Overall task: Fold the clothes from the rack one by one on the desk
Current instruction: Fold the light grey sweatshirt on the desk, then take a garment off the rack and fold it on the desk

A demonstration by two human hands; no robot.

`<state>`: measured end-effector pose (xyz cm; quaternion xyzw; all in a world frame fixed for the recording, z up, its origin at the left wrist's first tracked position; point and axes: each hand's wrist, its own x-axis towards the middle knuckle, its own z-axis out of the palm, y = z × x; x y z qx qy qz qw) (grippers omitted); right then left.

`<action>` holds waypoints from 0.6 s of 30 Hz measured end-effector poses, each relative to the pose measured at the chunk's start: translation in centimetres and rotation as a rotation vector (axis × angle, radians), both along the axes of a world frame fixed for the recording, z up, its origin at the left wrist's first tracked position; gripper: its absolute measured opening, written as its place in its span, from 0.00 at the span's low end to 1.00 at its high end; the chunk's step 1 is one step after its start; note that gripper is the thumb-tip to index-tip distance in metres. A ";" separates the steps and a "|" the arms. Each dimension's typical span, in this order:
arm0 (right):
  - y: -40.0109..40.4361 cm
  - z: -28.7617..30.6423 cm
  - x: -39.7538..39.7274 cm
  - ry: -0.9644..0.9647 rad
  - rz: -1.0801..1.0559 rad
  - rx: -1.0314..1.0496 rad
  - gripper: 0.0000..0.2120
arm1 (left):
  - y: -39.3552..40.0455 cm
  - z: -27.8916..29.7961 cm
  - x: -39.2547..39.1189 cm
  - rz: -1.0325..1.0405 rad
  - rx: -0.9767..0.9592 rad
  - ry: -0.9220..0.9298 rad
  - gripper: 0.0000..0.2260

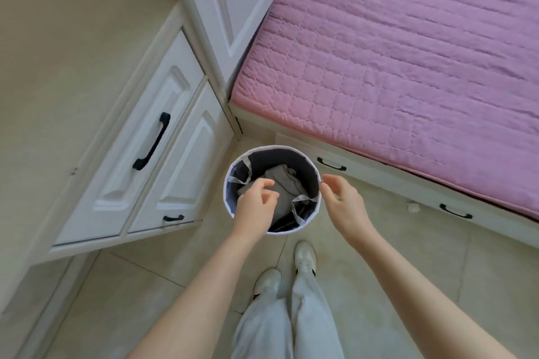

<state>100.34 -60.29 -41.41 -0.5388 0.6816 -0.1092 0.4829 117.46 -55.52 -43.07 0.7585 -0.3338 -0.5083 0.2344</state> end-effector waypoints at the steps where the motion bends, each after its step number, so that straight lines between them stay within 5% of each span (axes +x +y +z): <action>1: 1.3 1.5 -0.7 -0.017 -0.035 -0.009 0.16 | 0.4 1.6 -0.4 -0.032 -0.028 -0.005 0.11; 11: 16.1 15.7 -10.3 -0.019 -0.438 -0.265 0.17 | 6.3 17.1 -9.6 -0.507 -0.265 -0.039 0.11; 18: 30.3 22.1 -18.9 0.080 -0.844 -0.312 0.18 | 12.4 23.4 -21.2 -1.042 -0.381 -0.031 0.13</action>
